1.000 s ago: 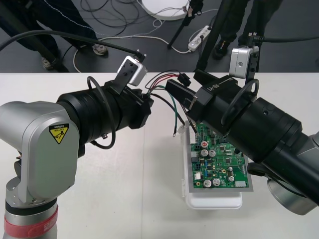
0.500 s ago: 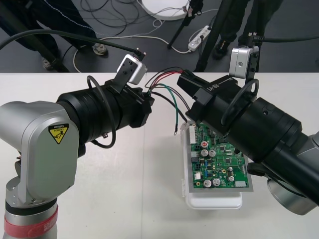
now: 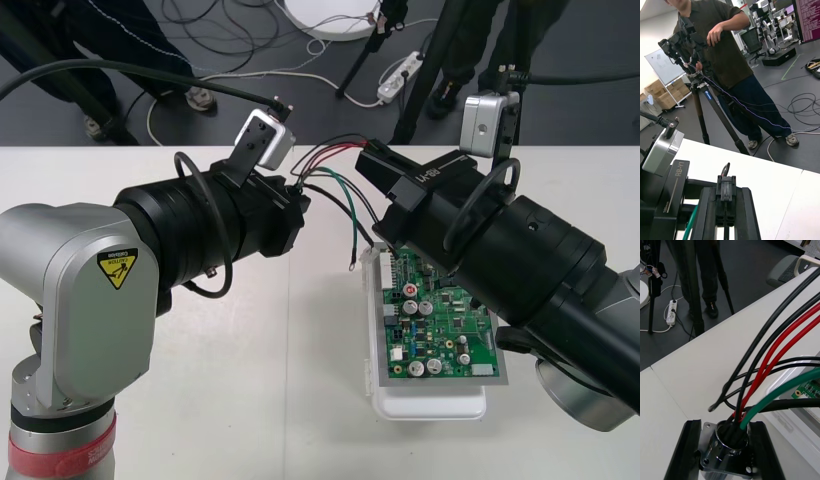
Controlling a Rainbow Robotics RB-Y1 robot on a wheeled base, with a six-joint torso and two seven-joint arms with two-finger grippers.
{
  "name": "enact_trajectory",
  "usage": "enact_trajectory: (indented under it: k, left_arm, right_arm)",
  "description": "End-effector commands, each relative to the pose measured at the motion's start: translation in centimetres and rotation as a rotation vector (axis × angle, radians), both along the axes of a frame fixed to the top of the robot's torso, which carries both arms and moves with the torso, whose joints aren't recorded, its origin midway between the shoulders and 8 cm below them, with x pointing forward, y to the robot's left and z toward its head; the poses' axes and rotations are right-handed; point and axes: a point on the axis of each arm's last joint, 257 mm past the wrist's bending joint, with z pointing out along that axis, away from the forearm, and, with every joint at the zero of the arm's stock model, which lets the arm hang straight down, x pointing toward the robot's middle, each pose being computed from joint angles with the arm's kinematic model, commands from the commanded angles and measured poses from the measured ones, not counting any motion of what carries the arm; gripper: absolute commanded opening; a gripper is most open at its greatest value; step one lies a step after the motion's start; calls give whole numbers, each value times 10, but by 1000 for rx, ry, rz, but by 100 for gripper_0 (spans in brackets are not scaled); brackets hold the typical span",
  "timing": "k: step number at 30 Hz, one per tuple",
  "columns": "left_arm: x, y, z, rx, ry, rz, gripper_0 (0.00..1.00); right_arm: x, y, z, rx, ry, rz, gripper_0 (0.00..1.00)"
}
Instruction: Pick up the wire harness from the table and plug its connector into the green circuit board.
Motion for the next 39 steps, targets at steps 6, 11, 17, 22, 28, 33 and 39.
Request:
enact_trajectory:
  k: [6,11,17,22,28,33,39]
  left_arm:
    - [-4,-18,31,-57,-91,-30,100]
    - [-5,-19,30,-58,-90,-35,100]
    - [-10,-16,27,-64,-105,-62,100]
    - [-20,-17,27,-102,-111,-121,100]
    - [-42,-21,28,-165,-96,-217,100]
    - [-61,-24,29,-218,-74,-290,100]
    - [-79,-21,37,-229,-107,-383,100]
  right_arm:
    - [-7,12,14,28,-22,33,0]
    - [-7,11,15,27,-25,32,0]
    - [-7,7,17,7,-50,37,0]
    - [-14,-1,21,0,-75,69,0]
    - [-28,-15,25,-16,-111,132,0]
    - [-41,-22,29,-41,-140,188,0]
    - [-55,-31,31,-90,-169,246,0]
